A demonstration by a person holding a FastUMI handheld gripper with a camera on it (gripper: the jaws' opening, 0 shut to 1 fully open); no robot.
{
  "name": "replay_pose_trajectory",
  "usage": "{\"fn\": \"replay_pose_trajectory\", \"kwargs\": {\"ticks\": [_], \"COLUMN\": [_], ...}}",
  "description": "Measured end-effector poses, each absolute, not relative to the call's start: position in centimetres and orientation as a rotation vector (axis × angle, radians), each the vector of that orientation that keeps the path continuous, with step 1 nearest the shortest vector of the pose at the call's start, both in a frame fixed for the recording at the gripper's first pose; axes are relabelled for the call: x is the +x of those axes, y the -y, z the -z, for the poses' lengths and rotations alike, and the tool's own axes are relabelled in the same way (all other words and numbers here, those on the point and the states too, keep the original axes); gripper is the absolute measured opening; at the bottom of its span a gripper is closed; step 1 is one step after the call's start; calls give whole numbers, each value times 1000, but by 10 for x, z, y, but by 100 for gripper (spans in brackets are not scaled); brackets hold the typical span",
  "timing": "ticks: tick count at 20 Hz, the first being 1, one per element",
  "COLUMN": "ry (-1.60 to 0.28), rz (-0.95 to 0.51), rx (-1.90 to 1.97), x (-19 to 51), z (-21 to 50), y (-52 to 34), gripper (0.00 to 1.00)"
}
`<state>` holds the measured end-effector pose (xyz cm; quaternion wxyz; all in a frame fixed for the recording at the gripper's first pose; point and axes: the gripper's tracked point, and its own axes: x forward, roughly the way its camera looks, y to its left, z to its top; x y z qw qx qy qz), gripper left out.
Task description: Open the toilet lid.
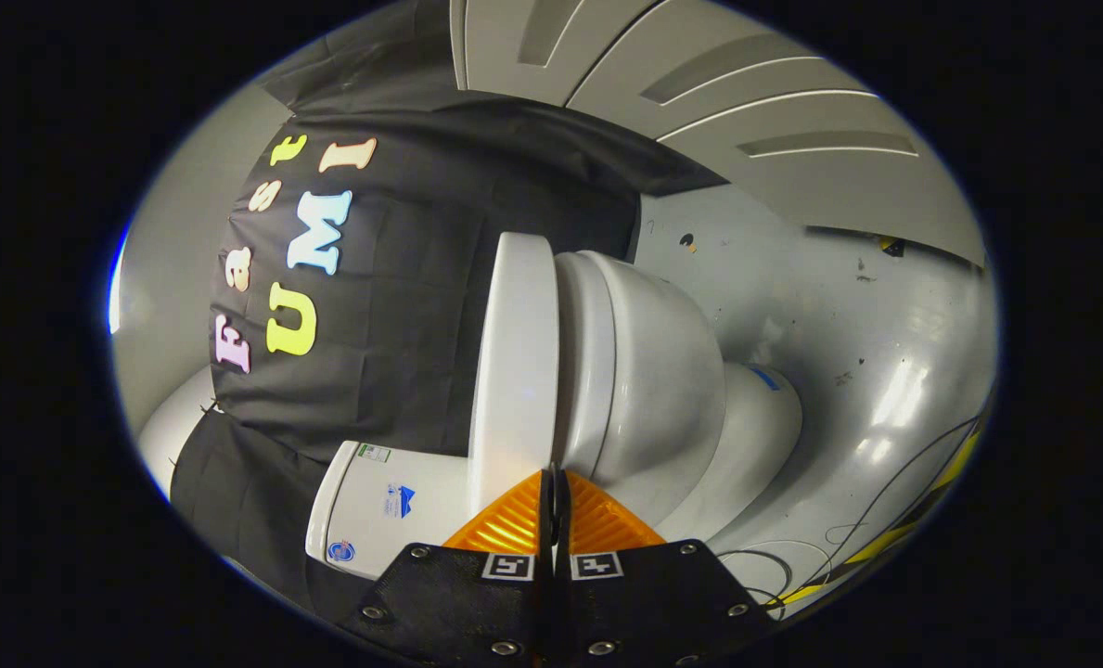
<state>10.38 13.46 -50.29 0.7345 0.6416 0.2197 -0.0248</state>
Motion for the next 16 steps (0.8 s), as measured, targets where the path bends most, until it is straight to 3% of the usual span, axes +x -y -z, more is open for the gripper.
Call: {"fn": "replay_pose_trajectory", "kwargs": {"ticks": [16], "ry": [-564], "rz": [125], "rx": [1088], "x": [108], "z": [453], "y": [-131], "gripper": [0]}}
